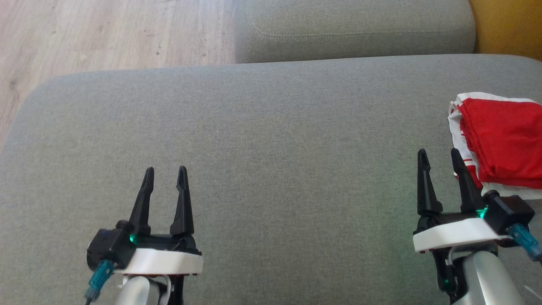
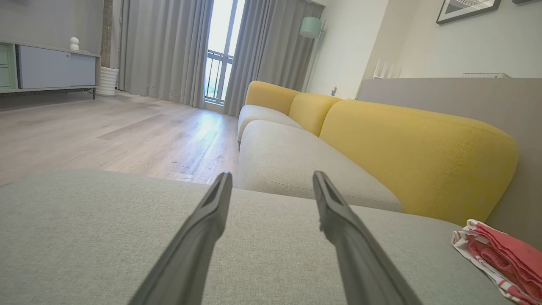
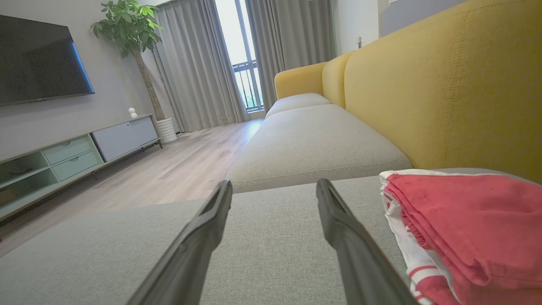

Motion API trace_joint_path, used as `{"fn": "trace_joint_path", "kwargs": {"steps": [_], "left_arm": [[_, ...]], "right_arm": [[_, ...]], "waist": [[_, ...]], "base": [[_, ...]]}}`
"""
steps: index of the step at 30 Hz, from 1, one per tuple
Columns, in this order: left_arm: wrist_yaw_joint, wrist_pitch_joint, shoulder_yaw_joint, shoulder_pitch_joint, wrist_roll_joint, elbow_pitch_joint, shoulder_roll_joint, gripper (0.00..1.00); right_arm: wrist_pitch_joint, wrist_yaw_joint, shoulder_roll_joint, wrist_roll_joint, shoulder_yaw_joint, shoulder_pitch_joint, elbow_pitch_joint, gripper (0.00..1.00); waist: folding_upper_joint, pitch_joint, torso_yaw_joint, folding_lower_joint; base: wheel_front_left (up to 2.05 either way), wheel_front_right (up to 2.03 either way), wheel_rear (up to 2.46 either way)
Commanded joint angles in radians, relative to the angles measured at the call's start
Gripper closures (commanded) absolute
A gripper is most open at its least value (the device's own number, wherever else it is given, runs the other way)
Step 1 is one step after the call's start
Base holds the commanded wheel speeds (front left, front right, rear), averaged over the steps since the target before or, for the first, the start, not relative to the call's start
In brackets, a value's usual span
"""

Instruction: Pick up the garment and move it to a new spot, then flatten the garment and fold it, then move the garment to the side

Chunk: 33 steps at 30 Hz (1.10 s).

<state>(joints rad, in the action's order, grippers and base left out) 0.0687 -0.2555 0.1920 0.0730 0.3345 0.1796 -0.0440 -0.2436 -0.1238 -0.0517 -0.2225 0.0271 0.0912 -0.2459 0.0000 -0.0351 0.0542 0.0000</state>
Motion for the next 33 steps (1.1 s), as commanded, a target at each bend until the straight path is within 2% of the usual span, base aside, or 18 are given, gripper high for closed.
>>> {"fn": "trace_joint_path", "kwargs": {"steps": [1, 4, 5, 10, 33], "left_arm": [[-0.008, -0.006, -0.036, 0.025, 0.002, -0.034, -0.006, 0.0], [-0.011, -0.006, -0.038, 0.024, 0.01, -0.037, -0.006, 0.0], [-0.007, 0.0, -0.001, 0.0, 0.005, -0.002, 0.0, 1.0], [-0.007, 0.002, 0.002, -0.025, 0.017, 0.059, 0.001, 1.0], [0.006, 0.062, -0.044, -0.014, 0.26, 0.062, -0.009, 1.0]], "right_arm": [[-0.012, -0.007, 0.001, -0.007, 0.027, 0.022, 0.031, 0.0], [-0.012, -0.007, 0.001, -0.005, 0.028, 0.023, 0.031, 0.0], [0.0, 0.0, 0.0, -0.005, 0.002, 0.0, 0.0, 1.0], [0.007, 0.001, 0.001, -0.014, 0.002, -0.024, -0.06, 1.0], [0.067, -0.001, -0.004, -0.274, -0.018, -0.016, -0.049, 1.0]], "waist": [[0.0, 0.0, 0.0, 0.0], [0.0, -0.001, 0.001, 0.0], [0.0, -0.001, 0.001, 0.0], [0.0, 0.0, 0.0, 0.0001], [0.0, 0.006, -0.01, 0.0]], "base": [[0.0, 0.0, 0.0], [0.0, 0.0, 0.0], [0.0, 0.0, 0.0], [0.0, 0.0, 0.0], [0.0, 0.0, 0.0]]}}
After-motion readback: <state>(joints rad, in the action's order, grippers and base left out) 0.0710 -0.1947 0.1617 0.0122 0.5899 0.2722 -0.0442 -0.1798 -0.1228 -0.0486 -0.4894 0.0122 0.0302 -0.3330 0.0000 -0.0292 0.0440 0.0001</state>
